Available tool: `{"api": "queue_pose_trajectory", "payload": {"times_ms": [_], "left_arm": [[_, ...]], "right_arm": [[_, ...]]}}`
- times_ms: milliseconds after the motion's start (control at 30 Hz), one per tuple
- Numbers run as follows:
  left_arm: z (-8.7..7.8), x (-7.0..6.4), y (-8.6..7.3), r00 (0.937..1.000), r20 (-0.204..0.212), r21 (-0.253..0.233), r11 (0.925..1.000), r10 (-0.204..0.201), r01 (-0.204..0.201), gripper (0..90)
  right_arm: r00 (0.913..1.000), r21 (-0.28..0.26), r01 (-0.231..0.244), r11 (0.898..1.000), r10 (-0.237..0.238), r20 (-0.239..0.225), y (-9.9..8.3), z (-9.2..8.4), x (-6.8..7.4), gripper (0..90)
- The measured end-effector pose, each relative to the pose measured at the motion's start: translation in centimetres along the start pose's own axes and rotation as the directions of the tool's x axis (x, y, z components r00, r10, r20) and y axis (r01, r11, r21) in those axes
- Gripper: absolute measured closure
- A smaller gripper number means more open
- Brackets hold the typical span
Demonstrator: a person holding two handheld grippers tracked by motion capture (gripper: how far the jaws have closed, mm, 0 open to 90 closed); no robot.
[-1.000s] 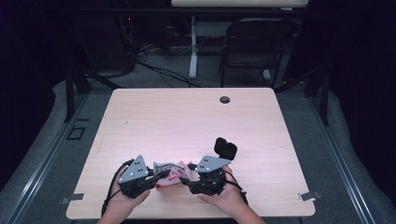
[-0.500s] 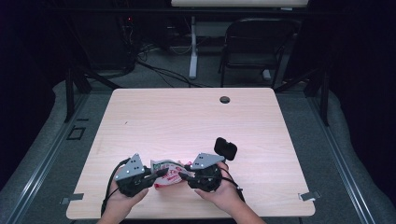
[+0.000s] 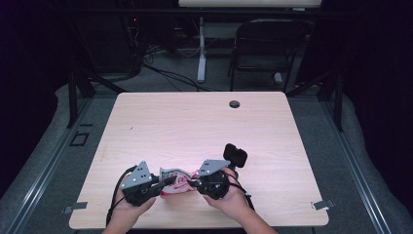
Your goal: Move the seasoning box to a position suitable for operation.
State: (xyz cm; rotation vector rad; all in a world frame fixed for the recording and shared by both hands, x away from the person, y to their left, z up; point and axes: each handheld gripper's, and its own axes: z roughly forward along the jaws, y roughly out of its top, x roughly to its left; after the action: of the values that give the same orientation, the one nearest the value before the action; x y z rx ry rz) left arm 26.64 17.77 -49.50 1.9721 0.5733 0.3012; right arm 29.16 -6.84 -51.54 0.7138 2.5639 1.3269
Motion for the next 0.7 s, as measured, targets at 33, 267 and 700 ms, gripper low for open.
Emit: {"api": "queue_pose_trajectory", "payload": {"times_ms": [33,267,700], "left_arm": [[0.00,0.00,0.00,1.0000,0.000,0.000,1.0000,0.000,0.000,89.7],[-0.08,0.01,0.05,1.0000,-0.006,-0.003,1.0000,0.006,-0.006,89.2],[-0.07,0.19,-0.06,1.0000,-0.008,0.012,0.9999,-0.001,0.001,76.4]], "right_arm": [[1.0000,0.000,0.000,1.000,0.000,0.000,0.00,0.00,0.00,89.9],[1.0000,-0.009,-0.001,1.000,0.001,-0.005,0.11,0.07,-0.09,90.0],[0.9997,-0.046,0.015,0.999,-0.014,0.019,0.04,-0.32,0.05,90.0]]}}
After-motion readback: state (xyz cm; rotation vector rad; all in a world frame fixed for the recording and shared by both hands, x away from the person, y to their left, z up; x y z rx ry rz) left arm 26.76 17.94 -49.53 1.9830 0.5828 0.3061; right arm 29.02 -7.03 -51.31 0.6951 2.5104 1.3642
